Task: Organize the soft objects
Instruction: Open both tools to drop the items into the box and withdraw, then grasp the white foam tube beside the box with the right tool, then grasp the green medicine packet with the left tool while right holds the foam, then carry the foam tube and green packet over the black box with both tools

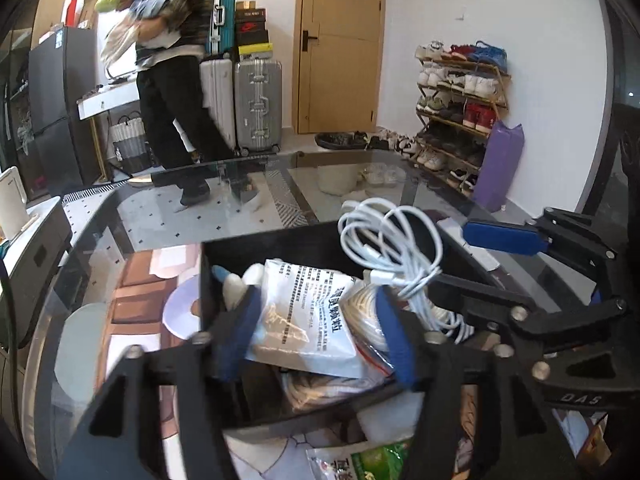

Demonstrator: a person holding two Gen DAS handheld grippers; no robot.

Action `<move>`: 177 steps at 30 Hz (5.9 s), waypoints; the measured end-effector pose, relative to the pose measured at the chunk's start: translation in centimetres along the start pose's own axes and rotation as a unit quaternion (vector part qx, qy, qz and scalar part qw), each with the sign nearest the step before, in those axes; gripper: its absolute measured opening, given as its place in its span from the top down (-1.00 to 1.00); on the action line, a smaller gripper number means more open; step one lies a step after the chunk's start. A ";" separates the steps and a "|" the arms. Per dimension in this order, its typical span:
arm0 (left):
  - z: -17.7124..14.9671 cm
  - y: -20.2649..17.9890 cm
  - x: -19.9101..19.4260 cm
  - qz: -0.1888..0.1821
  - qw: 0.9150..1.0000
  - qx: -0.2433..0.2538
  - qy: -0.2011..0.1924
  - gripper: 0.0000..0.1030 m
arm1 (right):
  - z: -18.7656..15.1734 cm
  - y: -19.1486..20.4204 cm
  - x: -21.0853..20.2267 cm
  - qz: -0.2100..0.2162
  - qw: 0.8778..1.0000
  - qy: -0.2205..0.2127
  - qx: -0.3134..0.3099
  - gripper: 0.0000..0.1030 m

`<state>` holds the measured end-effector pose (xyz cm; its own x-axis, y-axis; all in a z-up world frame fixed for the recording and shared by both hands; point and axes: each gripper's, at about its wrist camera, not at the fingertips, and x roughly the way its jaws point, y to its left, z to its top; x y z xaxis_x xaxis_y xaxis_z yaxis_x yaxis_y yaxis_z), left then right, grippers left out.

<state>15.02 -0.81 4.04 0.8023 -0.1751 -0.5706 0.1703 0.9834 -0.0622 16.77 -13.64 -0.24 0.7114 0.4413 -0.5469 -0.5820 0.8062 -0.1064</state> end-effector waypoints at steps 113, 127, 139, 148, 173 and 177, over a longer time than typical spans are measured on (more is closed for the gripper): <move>-8.6 -1.2 -1.8 0.038 0.987 -0.024 0.152 -1.00 | -6.7 -0.5 -4.3 0.017 0.980 0.066 0.184 -0.78; -8.8 -1.2 -3.0 0.044 0.990 -0.009 0.131 -0.14 | -6.4 -0.1 -4.4 0.023 0.982 0.066 0.174 -0.78; -8.7 0.3 -3.8 0.020 0.993 -0.042 0.113 0.37 | -6.5 -0.1 -4.5 0.027 0.984 0.064 0.166 -0.78; -7.9 0.7 -5.5 0.005 0.995 -0.051 0.086 0.38 | -6.2 0.1 -4.8 0.031 0.985 0.054 0.161 -0.78; -3.1 1.5 -9.6 -0.014 0.998 -0.062 -0.003 0.38 | -4.1 0.2 -8.4 0.042 0.991 -0.004 0.125 -0.78; -2.0 1.8 -9.4 -0.017 0.998 -0.059 -0.013 0.38 | -3.4 0.2 -8.4 0.037 0.993 -0.005 0.109 -0.78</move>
<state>6.64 2.66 7.64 0.8117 -0.2081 -0.5458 0.1306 0.9754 -0.1777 9.36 -18.55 1.53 0.6749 0.5049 -0.5381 -0.5337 0.8376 0.1165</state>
